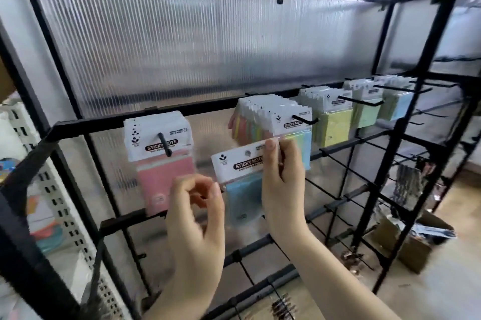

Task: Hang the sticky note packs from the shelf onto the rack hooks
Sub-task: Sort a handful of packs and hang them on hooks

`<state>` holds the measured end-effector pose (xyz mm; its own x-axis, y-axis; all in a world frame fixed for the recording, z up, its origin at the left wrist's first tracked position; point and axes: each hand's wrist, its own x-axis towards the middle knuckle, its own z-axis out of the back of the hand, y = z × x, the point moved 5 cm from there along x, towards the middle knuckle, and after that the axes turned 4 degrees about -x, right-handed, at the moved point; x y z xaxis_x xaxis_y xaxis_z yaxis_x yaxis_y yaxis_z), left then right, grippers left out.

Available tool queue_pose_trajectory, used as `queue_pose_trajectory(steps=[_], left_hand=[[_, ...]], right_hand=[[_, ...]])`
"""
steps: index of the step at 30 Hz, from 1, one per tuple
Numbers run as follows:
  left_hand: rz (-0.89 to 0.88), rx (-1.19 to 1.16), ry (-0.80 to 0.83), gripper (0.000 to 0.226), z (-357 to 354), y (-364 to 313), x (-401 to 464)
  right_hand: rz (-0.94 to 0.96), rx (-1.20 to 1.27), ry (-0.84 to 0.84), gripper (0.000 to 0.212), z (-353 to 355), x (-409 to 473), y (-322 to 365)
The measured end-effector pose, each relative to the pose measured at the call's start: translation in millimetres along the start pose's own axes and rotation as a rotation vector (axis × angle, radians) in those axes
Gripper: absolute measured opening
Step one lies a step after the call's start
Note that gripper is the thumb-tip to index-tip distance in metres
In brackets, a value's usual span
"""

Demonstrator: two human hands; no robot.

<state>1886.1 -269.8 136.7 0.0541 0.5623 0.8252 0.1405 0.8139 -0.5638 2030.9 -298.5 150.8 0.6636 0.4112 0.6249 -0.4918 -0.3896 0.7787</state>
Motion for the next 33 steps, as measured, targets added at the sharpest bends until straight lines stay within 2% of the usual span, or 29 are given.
queue_pose_trajectory(steps=[3,7,12,17,24,30,33], left_hand=[[0.115,-0.120,0.096,0.020,-43.5,-7.0,-3.4],[0.261,-0.257,0.231,0.026,-117.8,-12.7,-8.7],[0.258,-0.304,0.383,0.027,-223.4,-21.5,-15.2],[0.359,-0.396,0.404,0.029,-326.2,-35.4,-20.9],[0.413,-0.404,0.388,0.012,-436.2,-57.6,-23.6],[0.477,-0.392,0.324,0.036,-494.5,-60.4,-25.1],[0.506,-0.392,0.294,0.034,-516.5,-59.4,-19.6]], right_hand=[[0.010,-0.063,-0.119,0.022,43.4,6.6,0.1],[0.023,-0.156,-0.243,0.024,106.9,27.4,-8.0],[-0.007,-0.177,-0.313,0.019,186.5,63.9,-37.5],[-0.036,-0.190,-0.235,0.020,265.8,106.7,-62.6],[-0.174,-0.150,-0.130,0.010,361.2,172.7,-92.3],[-0.215,-0.105,-0.121,0.011,401.8,210.6,-113.4],[-0.212,-0.078,-0.120,0.017,411.5,231.6,-122.6]])
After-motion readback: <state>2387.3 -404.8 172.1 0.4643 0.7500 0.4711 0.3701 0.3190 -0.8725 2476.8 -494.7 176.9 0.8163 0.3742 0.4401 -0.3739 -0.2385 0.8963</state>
